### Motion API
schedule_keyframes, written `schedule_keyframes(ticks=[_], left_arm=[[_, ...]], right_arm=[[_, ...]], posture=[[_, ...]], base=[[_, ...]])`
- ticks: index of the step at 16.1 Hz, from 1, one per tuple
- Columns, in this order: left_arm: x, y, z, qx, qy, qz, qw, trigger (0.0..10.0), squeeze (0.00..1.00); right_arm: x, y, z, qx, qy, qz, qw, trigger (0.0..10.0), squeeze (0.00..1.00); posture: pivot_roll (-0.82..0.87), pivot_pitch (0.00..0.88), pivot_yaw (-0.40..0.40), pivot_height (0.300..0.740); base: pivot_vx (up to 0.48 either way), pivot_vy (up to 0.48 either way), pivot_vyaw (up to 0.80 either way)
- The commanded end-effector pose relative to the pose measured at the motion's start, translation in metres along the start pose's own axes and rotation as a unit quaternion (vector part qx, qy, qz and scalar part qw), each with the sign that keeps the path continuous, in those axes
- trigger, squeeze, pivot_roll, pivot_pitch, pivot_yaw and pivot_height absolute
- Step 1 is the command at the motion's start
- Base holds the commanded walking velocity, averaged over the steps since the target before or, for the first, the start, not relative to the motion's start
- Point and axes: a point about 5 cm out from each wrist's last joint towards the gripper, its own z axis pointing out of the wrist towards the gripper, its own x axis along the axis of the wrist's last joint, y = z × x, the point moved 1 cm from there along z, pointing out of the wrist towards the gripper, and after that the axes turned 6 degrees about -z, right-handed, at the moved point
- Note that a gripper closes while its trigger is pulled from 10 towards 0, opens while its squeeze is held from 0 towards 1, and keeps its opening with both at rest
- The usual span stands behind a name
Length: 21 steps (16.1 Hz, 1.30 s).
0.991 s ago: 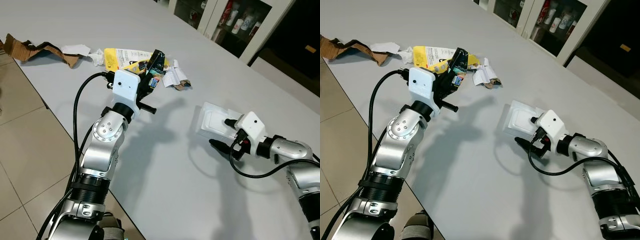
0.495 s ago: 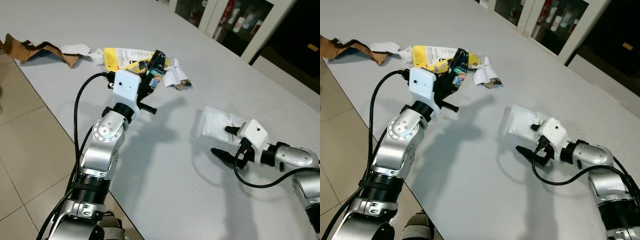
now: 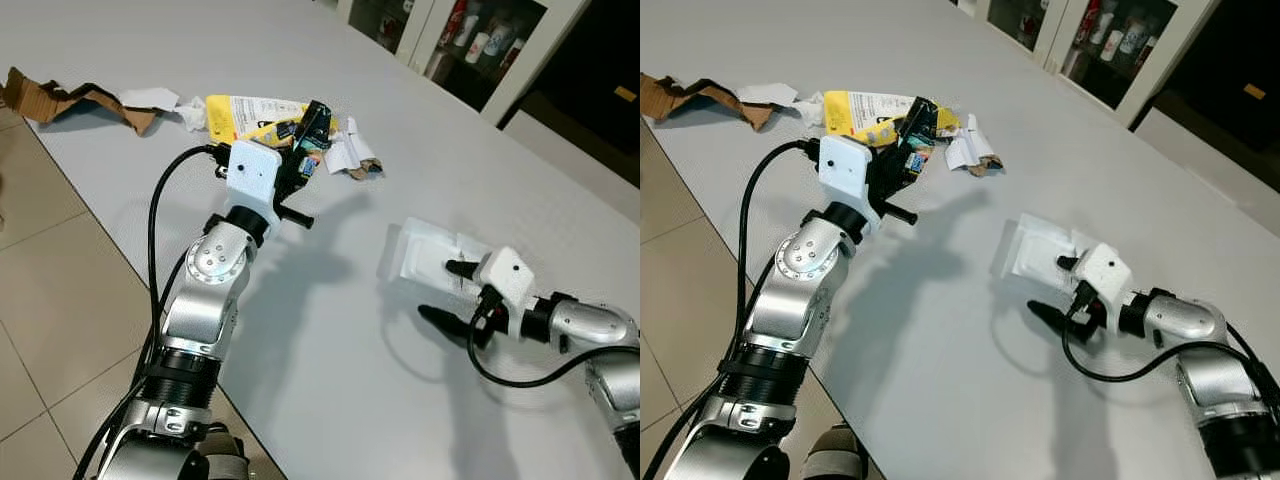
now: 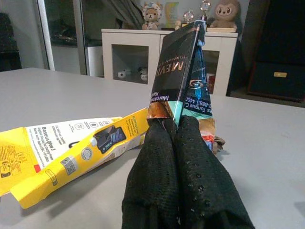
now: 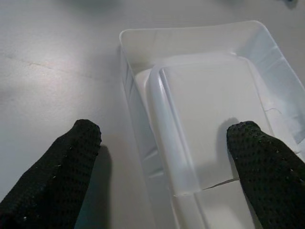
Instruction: Picking trash to rubbish bin
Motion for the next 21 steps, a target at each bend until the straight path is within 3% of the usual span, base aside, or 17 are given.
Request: schedule_keyframes(ticks=[1,5,8,9,10,21], left_arm=[[0.001,0.008,0.003,-0.015,0.003,-0.004,1.000,10.0,0.00],[0.001,0.009,0.004,-0.016,0.002,-0.005,1.000,10.0,0.00],[0.000,0.009,0.003,-0.015,0.002,-0.006,1.000,10.0,0.00],[0.000,0.009,0.003,-0.015,0.002,-0.006,1.000,10.0,0.00],[0.000,0.009,0.004,-0.015,0.002,-0.006,1.000,10.0,0.00],[0.001,0.010,0.006,-0.014,0.004,-0.006,1.000,10.0,0.00]], right_arm=[[-0.021,-0.019,-0.002,0.046,-0.047,0.024,0.998,10.0,0.00],[-0.040,-0.050,0.006,0.101,-0.076,0.046,0.991,10.0,0.00],[-0.050,-0.061,0.010,0.108,-0.090,0.061,0.988,10.0,0.00],[-0.052,-0.064,0.011,0.112,-0.094,0.065,0.987,3.1,0.00],[-0.054,-0.065,0.011,0.113,-0.097,0.070,0.986,0.0,0.00],[-0.059,-0.057,0.010,0.074,-0.098,0.066,0.990,0.0,0.00]], posture=[[0.23,0.198,-0.151,0.740],[0.23,0.198,-0.151,0.740],[0.23,0.198,-0.151,0.740],[0.23,0.203,-0.157,0.740],[0.23,0.201,-0.157,0.740],[0.23,0.187,-0.156,0.740]], base=[[0.000,0.000,0.00],[0.000,0.000,0.00],[0.000,0.000,0.00],[0.000,0.000,0.00],[0.000,0.000,0.00],[0.000,0.000,0.00]])
